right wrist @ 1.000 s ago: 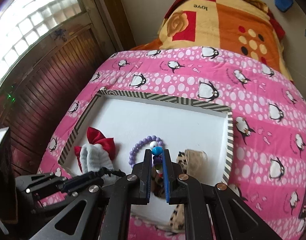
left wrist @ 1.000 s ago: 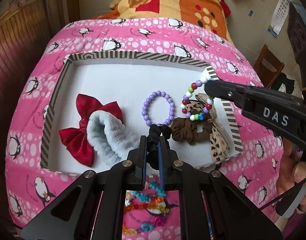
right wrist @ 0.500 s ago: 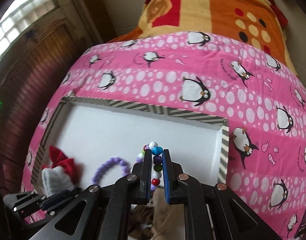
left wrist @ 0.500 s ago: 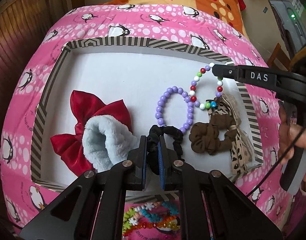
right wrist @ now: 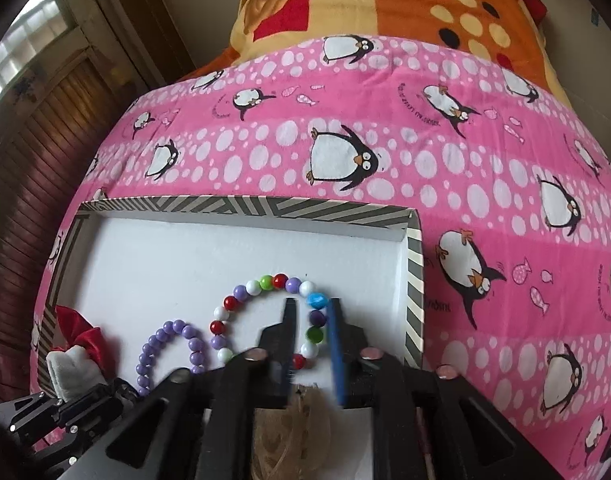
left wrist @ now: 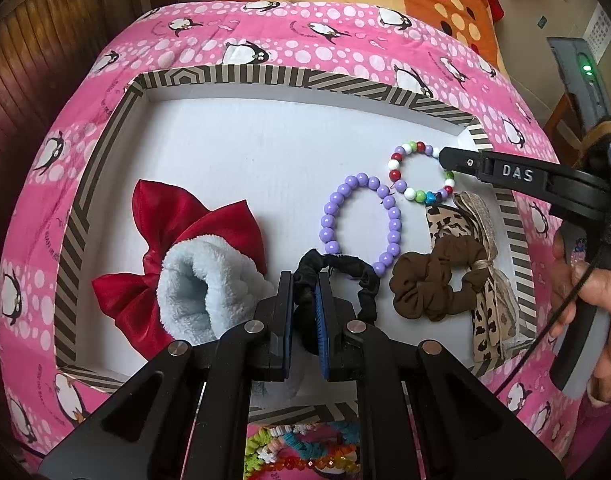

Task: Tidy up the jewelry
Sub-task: 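Lower the scrunchie and bead bracelet into the white tray and open both tools, then withdraw both open tools from the tray toward the bracelets on the bedspread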

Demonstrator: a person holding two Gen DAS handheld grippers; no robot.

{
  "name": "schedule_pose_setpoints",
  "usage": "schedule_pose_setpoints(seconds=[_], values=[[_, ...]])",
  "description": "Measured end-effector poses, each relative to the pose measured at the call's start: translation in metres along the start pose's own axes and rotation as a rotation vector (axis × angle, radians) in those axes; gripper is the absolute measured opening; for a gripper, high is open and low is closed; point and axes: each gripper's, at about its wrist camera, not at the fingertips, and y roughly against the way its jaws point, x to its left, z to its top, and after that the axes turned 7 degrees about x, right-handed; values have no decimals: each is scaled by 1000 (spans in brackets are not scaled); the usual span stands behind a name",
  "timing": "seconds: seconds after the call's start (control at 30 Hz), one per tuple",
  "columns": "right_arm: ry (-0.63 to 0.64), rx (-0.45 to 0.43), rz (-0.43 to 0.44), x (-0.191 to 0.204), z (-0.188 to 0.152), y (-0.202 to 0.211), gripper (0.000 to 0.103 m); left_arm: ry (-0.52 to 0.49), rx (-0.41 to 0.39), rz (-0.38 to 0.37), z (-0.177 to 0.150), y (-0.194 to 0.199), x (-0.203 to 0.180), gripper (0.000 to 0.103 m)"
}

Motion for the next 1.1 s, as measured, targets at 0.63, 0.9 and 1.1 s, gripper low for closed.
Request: schedule_pose_setpoints(seconds=[0.63,0.9,1.1], values=[[-2,-153,-7,28,-78,92,42,-3,-114,69,-36,60,-7,56],[-12,-139,-13,41,-120,103,42,10,-129,79,-63,75,0,56],[-9,-134,-13,51,-144,109,42,17,-145,97,-81,85,5,56]])
